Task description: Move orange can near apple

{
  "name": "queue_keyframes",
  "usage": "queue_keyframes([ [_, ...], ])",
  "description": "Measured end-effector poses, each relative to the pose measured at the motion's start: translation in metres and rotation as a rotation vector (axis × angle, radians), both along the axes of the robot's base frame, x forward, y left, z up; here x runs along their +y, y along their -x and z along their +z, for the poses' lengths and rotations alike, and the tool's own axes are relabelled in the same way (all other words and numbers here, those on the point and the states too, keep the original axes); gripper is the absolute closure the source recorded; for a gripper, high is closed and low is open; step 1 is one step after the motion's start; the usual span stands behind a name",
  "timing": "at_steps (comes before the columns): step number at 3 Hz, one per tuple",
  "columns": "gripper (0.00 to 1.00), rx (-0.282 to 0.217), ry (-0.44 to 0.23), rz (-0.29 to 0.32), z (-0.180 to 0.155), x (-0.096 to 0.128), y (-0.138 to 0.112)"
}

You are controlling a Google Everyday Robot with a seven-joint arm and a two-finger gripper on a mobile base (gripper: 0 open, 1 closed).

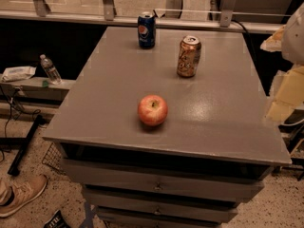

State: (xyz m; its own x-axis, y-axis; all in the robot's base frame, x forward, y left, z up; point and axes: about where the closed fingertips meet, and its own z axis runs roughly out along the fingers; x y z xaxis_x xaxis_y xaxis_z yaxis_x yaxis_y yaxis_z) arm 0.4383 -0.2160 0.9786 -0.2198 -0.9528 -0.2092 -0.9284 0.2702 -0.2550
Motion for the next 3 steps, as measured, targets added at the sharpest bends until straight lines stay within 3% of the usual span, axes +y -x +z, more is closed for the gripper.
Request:
queue_keyframes([
  [1, 0.00, 0.000, 0.000, 0.000, 0.000, 0.000, 0.000],
  [2, 0.00, -0.036, -0.068, -0.027, -0.003, -0.003, -0.017],
  [3, 0.00, -0.112, -0.241, -0.088, -0.013, -0.017, -0.070],
])
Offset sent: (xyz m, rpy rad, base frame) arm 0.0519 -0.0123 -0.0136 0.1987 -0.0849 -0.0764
